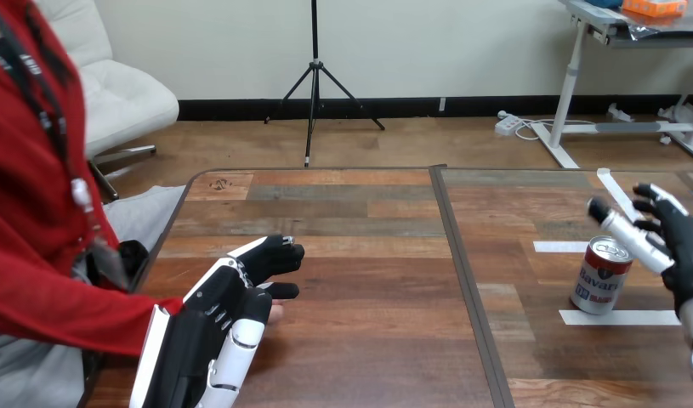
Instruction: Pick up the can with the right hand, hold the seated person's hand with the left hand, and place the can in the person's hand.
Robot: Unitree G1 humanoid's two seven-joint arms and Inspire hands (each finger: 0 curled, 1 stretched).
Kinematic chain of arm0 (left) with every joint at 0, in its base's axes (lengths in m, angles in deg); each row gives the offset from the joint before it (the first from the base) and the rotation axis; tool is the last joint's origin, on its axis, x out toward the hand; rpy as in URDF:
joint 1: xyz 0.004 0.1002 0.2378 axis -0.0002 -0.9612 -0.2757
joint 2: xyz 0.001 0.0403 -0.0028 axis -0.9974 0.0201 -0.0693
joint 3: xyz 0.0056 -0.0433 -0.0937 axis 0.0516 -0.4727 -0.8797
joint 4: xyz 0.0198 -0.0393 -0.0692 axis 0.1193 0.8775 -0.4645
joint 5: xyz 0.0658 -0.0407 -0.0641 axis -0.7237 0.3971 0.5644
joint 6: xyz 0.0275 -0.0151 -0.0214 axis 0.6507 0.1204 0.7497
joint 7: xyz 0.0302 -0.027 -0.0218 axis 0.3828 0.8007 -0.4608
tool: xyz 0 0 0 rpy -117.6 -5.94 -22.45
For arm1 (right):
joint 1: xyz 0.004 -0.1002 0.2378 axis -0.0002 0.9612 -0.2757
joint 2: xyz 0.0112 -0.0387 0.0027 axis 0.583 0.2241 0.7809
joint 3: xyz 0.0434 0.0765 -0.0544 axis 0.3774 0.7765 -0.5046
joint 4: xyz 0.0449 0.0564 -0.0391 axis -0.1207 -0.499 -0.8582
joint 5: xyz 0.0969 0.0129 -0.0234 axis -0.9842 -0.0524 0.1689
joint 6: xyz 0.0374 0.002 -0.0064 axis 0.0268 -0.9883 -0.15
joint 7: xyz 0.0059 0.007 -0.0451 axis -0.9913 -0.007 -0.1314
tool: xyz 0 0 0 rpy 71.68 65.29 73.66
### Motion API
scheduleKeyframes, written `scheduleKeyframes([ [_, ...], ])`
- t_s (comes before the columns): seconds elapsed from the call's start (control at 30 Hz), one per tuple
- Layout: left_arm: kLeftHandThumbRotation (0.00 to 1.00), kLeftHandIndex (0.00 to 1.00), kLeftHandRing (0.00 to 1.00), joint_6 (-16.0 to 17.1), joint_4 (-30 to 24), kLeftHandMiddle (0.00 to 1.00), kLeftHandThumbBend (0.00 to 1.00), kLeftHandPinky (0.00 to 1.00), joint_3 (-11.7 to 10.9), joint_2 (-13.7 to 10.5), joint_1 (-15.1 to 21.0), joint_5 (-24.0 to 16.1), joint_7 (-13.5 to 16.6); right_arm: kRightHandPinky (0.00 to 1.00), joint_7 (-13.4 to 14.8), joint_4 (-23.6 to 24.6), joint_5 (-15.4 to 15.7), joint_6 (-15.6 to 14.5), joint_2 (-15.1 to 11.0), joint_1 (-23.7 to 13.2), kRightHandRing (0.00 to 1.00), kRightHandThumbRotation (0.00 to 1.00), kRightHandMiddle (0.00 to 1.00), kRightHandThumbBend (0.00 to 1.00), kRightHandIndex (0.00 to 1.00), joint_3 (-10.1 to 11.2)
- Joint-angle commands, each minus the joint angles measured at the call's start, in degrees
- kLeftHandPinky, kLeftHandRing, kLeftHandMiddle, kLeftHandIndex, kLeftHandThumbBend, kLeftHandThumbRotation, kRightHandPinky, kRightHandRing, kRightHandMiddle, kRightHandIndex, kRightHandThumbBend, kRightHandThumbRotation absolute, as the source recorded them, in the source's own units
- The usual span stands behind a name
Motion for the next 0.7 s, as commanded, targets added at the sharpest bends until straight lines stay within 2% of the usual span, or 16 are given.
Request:
scheduleKeyframes([
  [0.0,0.80,0.73,0.76,0.72,-0.59,0.75,0.52,0.67,-0.65,1.76,2.07,0.84,-0.22,0.78,-0.71,-0.88,-0.09,-0.48,-1.39,-5.81,0.87,0.53,0.90,0.96,0.92,-0.44],
  [0.3,0.79,0.73,0.76,0.89,-0.73,0.74,0.52,0.66,-0.67,1.71,1.83,0.73,-0.26,0.78,-0.31,-2.04,1.24,-1.37,-1.30,-5.49,0.88,0.49,0.91,1.00,0.93,-1.81],
  [0.67,0.79,0.74,0.76,1.05,-0.66,0.75,0.51,0.67,-0.76,1.59,1.71,0.90,-0.59,0.78,-1.06,-2.86,0.28,-2.35,-0.44,-5.23,0.89,0.43,0.92,1.00,0.94,-1.61],
])
